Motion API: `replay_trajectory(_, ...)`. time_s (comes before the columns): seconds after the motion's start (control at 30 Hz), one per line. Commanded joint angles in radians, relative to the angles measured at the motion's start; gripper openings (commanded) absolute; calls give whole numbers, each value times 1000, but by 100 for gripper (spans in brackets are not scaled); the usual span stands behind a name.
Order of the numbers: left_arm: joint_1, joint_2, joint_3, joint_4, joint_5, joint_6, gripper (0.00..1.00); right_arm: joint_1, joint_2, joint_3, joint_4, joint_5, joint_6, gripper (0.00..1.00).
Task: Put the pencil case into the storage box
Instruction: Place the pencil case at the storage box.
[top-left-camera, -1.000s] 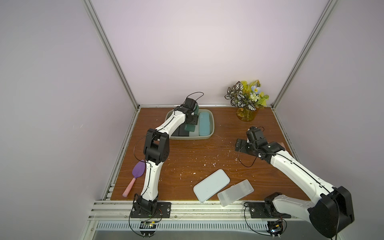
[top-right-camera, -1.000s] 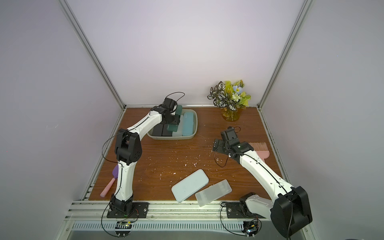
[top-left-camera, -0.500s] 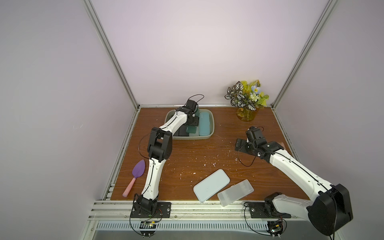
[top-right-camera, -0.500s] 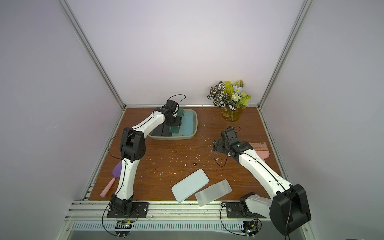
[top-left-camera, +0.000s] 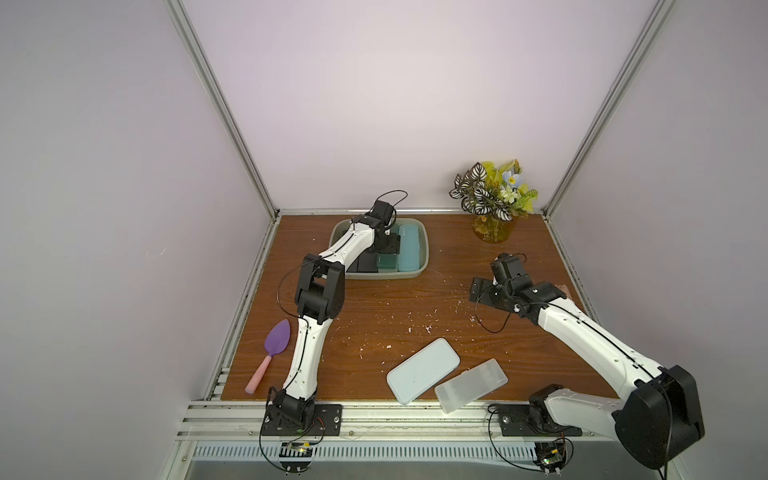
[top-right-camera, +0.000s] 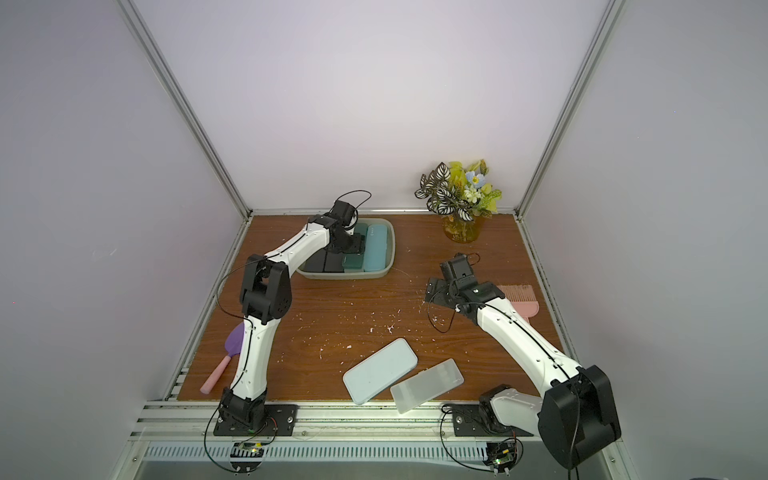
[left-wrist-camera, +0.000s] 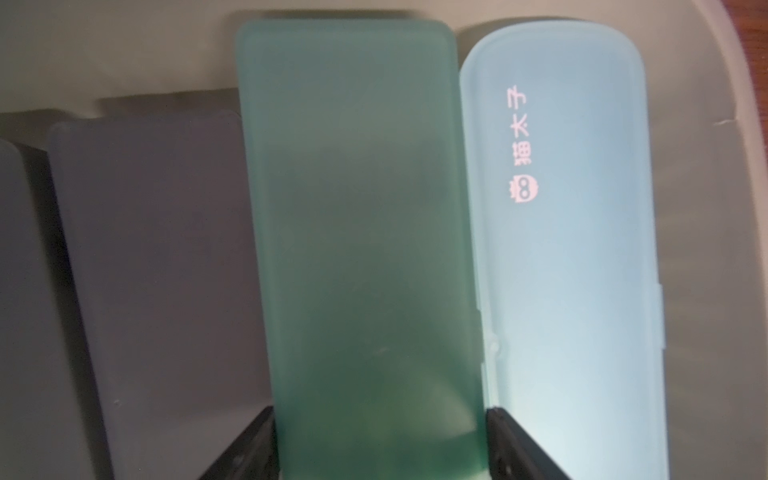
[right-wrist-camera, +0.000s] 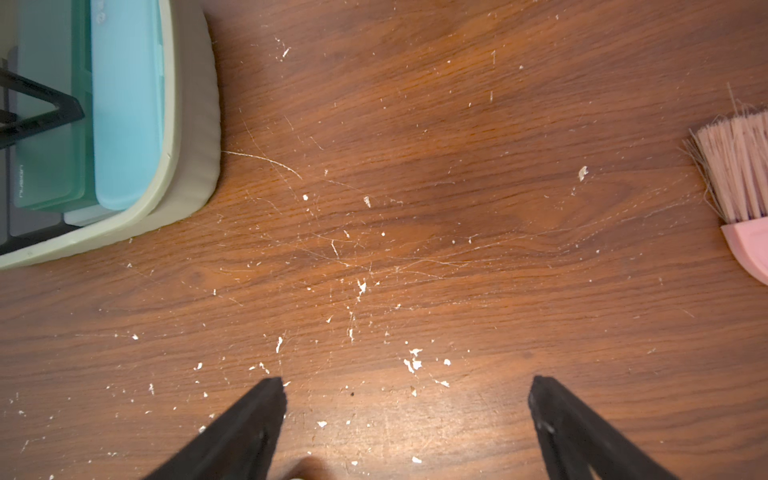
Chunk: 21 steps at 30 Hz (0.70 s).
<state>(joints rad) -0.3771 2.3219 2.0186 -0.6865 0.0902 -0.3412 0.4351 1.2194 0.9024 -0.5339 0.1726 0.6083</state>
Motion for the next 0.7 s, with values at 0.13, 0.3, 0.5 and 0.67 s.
replay_trajectory(0.13,13,-15,-49,-24,59,-3,70,-4,-31,5,-4,-13,2,99)
replay_trajectory(0.3,9,-55,-94,-24,79,0,72,-4,-49,13,-49,-32,35,99)
replay_trajectory(0.5,14,-183,-161,-24,4,1,99,7,-127,-57,-141,-111,186,99)
replay_trajectory(0.67,15,-319,-203,-24,-51,-6,100,53,-207,-93,-238,-130,318,99)
